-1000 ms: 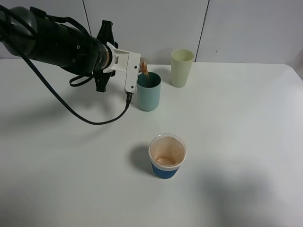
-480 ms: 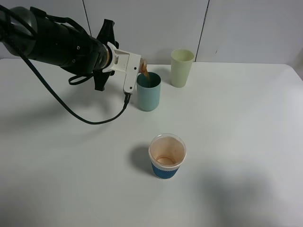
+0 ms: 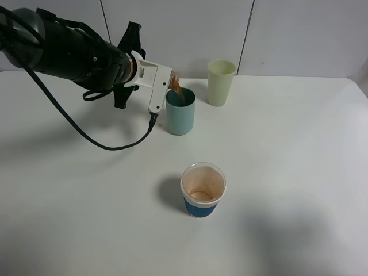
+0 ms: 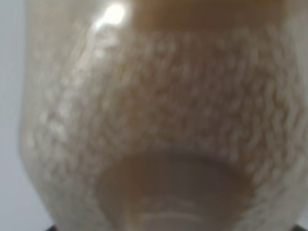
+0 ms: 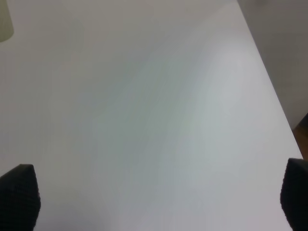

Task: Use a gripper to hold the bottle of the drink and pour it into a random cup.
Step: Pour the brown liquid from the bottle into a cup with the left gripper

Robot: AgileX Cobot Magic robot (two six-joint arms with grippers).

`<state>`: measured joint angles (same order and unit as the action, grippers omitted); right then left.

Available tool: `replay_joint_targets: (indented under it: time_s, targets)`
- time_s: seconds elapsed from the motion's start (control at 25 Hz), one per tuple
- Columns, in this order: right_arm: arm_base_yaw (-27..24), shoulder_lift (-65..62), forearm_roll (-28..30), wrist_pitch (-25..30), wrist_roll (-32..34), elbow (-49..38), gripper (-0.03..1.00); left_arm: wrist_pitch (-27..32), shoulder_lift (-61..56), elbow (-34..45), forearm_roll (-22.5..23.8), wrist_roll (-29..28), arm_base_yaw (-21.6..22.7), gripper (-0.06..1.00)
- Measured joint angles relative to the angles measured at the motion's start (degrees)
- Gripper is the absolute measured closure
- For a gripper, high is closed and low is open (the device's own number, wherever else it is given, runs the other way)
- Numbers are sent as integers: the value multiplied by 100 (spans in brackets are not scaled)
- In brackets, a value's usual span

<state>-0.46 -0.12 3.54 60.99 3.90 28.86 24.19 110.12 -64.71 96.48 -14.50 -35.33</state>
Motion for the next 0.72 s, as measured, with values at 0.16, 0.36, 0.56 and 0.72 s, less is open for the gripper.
replay_joint_targets:
  time_s: [0.16, 0.36, 0.56, 0.72]
  targets:
    - [0, 0, 0, 0, 0, 0, -3, 0, 0, -19, 26, 25, 0, 61]
    - [0, 0, 5, 0, 0, 0, -3, 11, 0, -237, 65, 76, 0, 61]
    - [0, 0, 5, 0, 5, 0, -3, -1, 0, -266, 86, 88, 0, 61]
    - [0, 0, 10, 0, 24, 0, -3, -1, 0, -266, 86, 203, 0, 61]
